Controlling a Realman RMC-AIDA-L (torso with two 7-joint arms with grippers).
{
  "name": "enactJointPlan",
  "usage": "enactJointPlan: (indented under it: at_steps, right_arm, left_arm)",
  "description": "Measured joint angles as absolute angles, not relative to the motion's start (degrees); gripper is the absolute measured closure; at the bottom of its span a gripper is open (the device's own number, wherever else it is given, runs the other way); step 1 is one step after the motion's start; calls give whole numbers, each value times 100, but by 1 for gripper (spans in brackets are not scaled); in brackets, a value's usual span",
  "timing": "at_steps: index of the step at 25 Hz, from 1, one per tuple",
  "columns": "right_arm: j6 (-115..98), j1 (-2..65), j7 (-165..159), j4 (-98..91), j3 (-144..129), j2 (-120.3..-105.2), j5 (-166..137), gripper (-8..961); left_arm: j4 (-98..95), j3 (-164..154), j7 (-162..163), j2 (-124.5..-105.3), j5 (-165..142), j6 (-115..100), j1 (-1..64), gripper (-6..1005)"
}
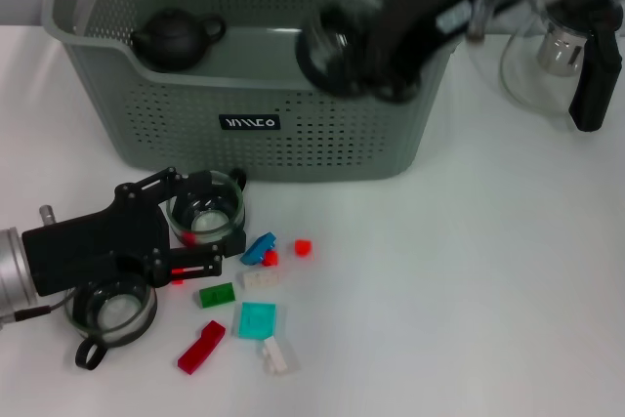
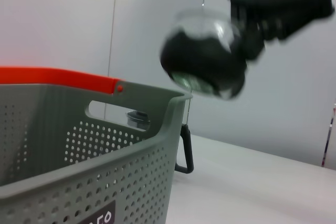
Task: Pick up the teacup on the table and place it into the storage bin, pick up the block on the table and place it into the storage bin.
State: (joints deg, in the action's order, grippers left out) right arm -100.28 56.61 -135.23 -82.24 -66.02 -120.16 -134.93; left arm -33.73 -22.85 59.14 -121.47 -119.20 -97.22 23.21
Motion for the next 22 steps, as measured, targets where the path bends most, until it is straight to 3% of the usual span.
enactJointPlan:
  at_steps: [7, 22]
  right_arm:
    - [-8959, 5829, -13552, -7918, -6182, -12015, -13567, 900]
    - [-6181, 6700, -13138, -5385, -6898, -12009, -14400, 899]
  left_arm:
    - [-3343, -2285, 5915, -12149, -11887, -9696, 2360, 64]
    - [-3313, -2286, 5915, -12195, -11855, -9604, 2394, 65]
